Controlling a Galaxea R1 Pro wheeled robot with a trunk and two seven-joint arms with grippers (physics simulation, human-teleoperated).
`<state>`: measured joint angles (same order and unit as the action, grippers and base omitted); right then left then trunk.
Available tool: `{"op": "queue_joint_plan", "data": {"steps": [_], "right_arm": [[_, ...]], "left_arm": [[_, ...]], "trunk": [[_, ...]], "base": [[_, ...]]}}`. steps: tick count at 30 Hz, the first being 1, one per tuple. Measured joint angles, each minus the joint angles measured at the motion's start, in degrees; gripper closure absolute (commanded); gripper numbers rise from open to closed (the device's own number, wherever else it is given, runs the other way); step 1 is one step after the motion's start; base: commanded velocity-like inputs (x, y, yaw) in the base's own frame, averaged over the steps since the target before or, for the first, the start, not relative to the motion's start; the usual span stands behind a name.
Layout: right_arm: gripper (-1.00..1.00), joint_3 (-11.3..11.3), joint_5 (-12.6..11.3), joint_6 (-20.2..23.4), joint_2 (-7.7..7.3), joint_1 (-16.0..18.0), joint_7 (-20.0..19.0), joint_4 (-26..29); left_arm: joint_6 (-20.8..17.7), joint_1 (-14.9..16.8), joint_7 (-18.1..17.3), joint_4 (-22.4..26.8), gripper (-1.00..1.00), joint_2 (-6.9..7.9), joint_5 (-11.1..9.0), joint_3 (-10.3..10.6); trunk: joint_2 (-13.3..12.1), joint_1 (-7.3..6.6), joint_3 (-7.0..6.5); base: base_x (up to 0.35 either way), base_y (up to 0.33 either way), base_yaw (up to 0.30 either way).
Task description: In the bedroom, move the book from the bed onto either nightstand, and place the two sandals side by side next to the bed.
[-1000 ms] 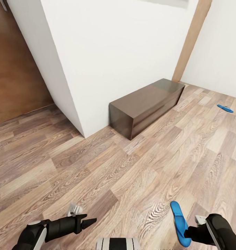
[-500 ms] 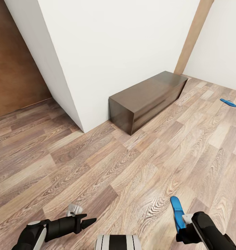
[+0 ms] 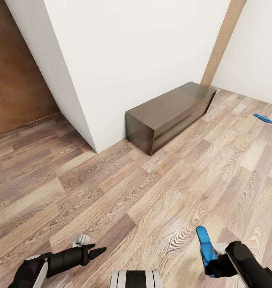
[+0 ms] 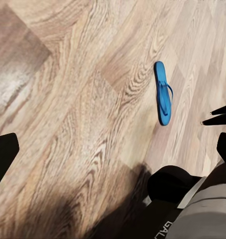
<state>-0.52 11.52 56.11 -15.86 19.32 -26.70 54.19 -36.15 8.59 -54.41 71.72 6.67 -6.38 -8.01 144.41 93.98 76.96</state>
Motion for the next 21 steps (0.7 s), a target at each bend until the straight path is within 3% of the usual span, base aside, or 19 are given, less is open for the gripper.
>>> {"op": "queue_joint_plan", "data": {"steps": [4,11,18,21], "right_arm": [[-1.0,0.06,-0.12,-0.09,-1.84,0.0,-5.29,-0.14],[-1.0,0.31,-0.2,-0.12,-2.72,-0.02,-13.98,-0.26],[-1.0,1.28,0.28,-0.2,-2.72,0.0,-13.49,-0.16],[-1.0,2.87,0.59,-0.21,-2.59,0.0,-8.76,0.01]], "left_arm": [[0.0,0.0,-0.02,0.0,-1.0,0.0,0.0,-0.05],[0.0,0.0,-0.02,0.0,-1.0,0.0,0.0,-0.08],[0.02,0.0,0.08,0.0,-1.0,-0.02,0.0,-0.06],[0.06,0.0,0.13,-0.04,-1.0,-0.07,0.0,-0.06]], "trunk": [[0.0,0.0,0.0],[0.0,0.0,0.0],[0.0,0.0,0.0],[0.0,0.0,0.0]], "base": [[0.0,0.0,0.0],[0.0,0.0,0.0],[0.0,0.0,0.0],[0.0,0.0,0.0]]}}
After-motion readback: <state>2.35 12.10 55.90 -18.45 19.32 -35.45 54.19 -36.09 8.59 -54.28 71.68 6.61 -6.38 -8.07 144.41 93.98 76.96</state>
